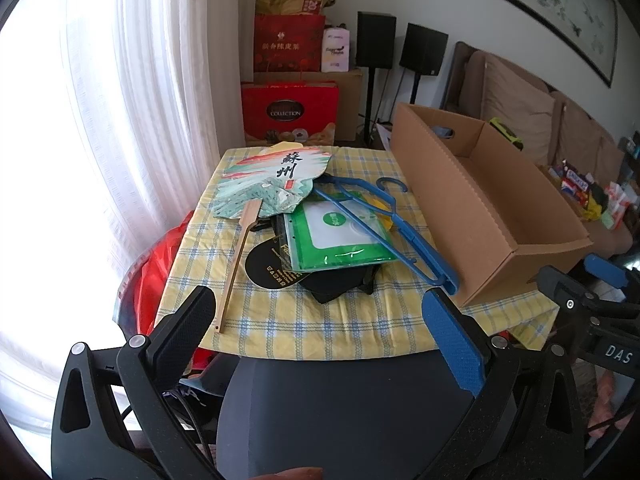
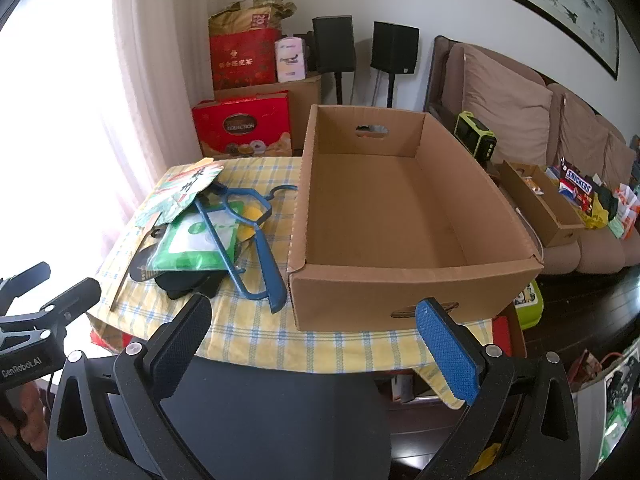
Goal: Organize objects
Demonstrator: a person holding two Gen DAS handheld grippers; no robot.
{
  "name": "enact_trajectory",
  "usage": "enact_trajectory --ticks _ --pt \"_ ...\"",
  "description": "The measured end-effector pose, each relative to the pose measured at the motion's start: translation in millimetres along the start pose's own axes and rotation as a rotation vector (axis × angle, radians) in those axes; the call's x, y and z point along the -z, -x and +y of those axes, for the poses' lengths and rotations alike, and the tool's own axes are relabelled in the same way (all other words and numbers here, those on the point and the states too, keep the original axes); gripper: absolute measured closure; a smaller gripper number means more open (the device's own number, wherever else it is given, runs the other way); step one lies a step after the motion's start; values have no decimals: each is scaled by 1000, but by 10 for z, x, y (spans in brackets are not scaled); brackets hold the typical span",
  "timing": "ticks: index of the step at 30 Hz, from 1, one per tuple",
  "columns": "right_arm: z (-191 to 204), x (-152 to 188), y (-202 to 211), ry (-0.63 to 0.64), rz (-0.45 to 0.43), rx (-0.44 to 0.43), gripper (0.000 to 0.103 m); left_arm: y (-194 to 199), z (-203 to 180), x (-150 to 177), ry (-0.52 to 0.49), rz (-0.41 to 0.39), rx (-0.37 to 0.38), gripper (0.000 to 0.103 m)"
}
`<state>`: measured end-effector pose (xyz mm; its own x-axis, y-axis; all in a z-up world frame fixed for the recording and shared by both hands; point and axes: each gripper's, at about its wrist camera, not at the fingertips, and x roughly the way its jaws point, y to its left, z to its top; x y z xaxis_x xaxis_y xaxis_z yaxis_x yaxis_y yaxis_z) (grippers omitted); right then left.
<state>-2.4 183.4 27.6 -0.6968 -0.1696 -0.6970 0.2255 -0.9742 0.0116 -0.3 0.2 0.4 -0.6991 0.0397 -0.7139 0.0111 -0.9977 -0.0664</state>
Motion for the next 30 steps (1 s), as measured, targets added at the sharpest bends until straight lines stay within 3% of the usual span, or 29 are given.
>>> enact_trajectory --ticks 30 --pt "27 4 -135 14 21 -25 0 -151 69 -7 -8 20 -15 0"
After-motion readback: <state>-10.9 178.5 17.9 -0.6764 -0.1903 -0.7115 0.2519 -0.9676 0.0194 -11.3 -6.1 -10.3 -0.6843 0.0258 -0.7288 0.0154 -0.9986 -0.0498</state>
